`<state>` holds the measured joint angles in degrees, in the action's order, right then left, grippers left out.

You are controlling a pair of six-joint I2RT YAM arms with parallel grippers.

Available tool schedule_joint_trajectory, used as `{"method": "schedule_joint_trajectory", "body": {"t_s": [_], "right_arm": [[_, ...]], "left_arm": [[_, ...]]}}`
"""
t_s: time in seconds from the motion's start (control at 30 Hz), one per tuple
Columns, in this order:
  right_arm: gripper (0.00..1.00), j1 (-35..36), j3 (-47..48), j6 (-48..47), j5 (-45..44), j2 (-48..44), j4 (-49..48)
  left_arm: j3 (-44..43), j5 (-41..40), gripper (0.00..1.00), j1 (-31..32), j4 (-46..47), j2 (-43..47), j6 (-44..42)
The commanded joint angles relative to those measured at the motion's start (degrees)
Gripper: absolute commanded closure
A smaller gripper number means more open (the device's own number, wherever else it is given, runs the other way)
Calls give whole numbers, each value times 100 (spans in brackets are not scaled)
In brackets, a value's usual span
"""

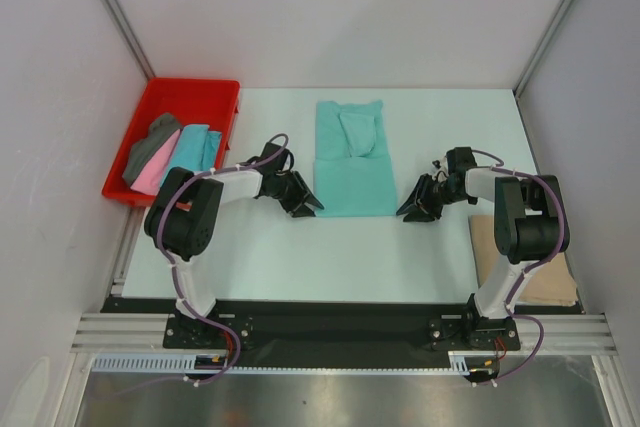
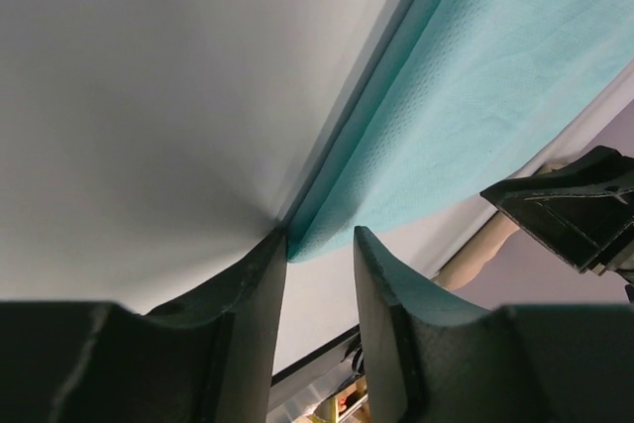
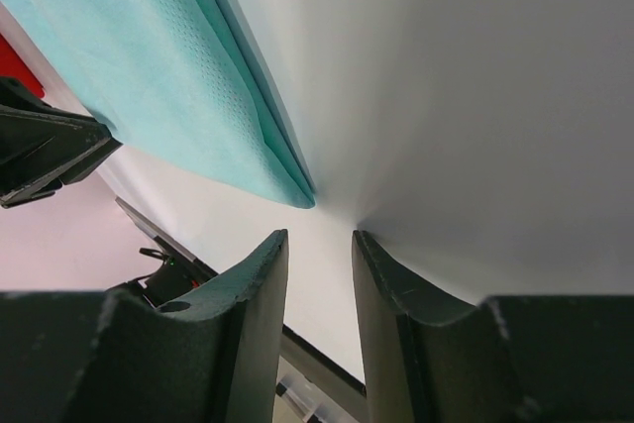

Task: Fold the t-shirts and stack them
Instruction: Fold the tshirt

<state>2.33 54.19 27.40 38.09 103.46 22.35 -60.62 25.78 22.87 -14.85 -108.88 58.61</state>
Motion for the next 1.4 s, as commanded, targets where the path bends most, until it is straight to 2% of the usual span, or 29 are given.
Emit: {"method": "schedule_joint_trajectory", "body": {"t_s": [0.0,0.1,0.27,0.57,1.07,1.17,1.37], "right_arm": [[63,22,-67,64,-47,-54,-73],[62,40,-111,81,-90,-63,-64],[62,40,-225,169,-82,-72,-204],[62,110,-234,284,-108,-54,-328],[52,154,-454,652,-398,-54,-503],[52,154,-471,758,-320,156,-696],[55,163,-454,1100,-371,298,-899]], "left_arm": [[182,-970,60,51,-704,-406,-148],[103,-899,63,51,-842,-467,-192],[270,-1145,57,51,-976,-55,-315],[244,-1005,57,59,-941,-291,-332],[112,-864,95,-2,-827,-450,-552],[138,-803,100,-2,-756,-450,-587],[182,-706,100,-2,-642,-450,-640]]}}
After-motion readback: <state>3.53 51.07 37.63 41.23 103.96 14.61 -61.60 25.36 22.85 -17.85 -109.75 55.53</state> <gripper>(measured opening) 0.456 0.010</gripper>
